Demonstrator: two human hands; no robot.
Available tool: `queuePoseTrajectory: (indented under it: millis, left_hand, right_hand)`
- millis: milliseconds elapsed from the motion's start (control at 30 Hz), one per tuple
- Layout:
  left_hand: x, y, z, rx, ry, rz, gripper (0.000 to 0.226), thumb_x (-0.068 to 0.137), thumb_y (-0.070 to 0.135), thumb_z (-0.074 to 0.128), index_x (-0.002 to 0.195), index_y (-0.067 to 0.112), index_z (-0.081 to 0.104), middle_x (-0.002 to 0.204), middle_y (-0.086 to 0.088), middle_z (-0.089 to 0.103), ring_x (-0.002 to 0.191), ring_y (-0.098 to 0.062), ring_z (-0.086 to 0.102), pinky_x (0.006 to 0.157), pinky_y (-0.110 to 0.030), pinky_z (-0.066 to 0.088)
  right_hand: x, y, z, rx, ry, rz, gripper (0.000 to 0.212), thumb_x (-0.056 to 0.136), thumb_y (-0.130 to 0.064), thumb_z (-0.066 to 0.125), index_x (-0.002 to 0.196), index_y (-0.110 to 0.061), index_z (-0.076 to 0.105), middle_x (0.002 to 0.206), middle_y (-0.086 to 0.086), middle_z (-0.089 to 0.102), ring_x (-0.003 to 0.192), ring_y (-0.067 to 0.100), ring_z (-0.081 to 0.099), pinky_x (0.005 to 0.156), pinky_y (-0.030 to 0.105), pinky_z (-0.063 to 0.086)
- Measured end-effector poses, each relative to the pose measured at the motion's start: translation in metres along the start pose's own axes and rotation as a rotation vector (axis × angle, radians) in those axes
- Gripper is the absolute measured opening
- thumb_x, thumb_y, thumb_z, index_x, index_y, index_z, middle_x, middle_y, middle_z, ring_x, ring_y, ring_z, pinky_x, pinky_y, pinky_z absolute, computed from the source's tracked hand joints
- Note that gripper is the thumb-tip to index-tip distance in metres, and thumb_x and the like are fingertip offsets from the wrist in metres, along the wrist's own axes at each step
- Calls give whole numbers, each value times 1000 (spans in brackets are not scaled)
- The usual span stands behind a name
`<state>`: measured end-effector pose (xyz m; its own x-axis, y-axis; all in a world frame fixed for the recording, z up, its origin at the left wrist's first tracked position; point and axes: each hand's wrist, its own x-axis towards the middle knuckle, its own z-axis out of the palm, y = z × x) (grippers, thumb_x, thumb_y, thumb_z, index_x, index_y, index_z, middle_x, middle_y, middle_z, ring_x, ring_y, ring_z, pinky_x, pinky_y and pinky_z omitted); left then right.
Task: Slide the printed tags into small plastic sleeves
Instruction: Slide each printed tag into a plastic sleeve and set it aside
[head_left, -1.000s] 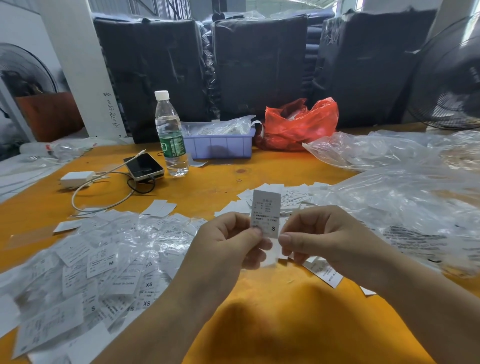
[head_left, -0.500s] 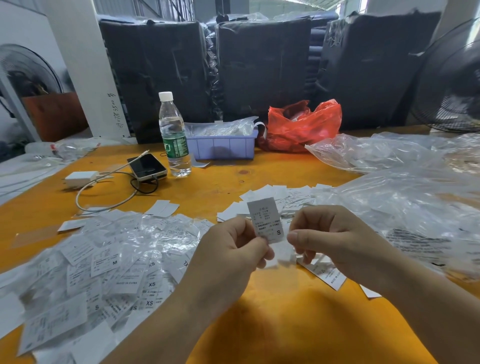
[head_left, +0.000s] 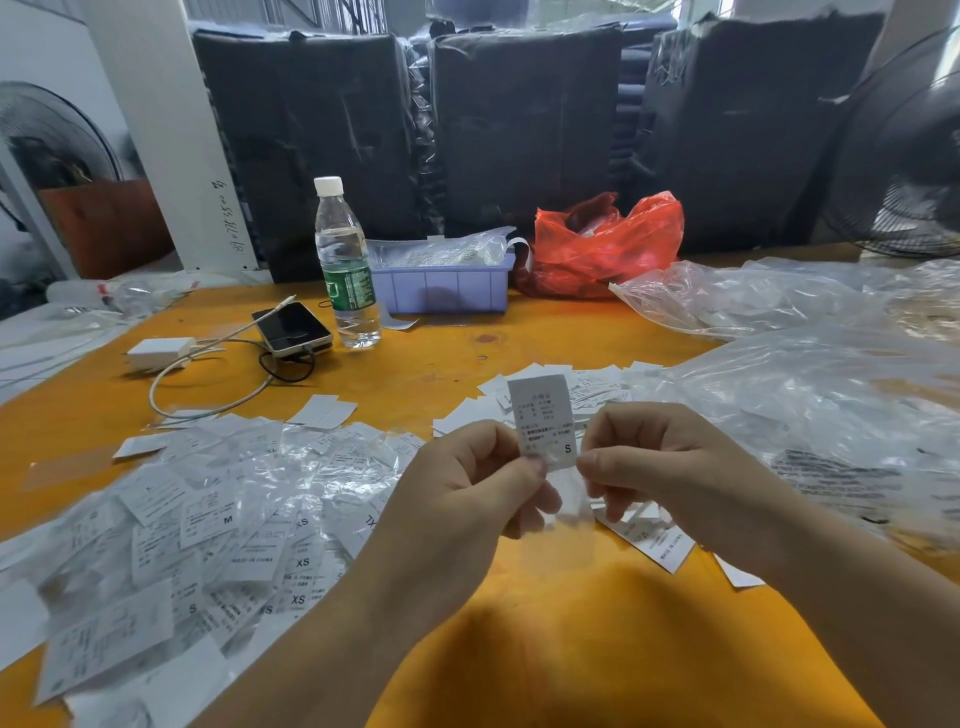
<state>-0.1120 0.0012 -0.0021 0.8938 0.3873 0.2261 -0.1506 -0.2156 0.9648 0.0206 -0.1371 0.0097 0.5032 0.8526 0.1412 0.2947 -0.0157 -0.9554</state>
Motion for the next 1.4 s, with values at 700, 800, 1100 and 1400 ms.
queuePoseTrajectory:
  millis: [700,800,1100,1400]
  left_hand:
    - [3,0,-2,-38,71,-66,13,95,17,58,92,13,70,81,-3,73,67,-12,66,58,-27,57]
    - [2,0,-2,17,79,-42,12,94,16,60,90,13,70,79,-2,73,64,-11,65,57,-26,57]
    - [0,0,-1,1,16,-55,8,88,11,69,94,15,70,82,-2,74,64,-9,65,59,-25,56]
    - [3,2,-3,-102,65,-102,13,86,4,69,97,12,70,82,-8,74,67,-13,67,61,-27,58]
  right_hand:
    - [0,0,-2,1,-22,-37,28,75,-27,69,90,-5,76,95,8,75,78,22,62,66,23,53]
    - [0,0,-2,-1,-35,-20,21,80,-26,76,92,-9,77,92,16,72,75,24,61,66,24,53]
    - [0,-4,-5,26,81,-10,30,69,-27,71,70,2,65,71,7,69,66,14,57,61,24,49]
    - [-1,-3,5,48,123,-14,28,67,-35,70,69,-7,67,82,19,70,70,18,59,63,23,51]
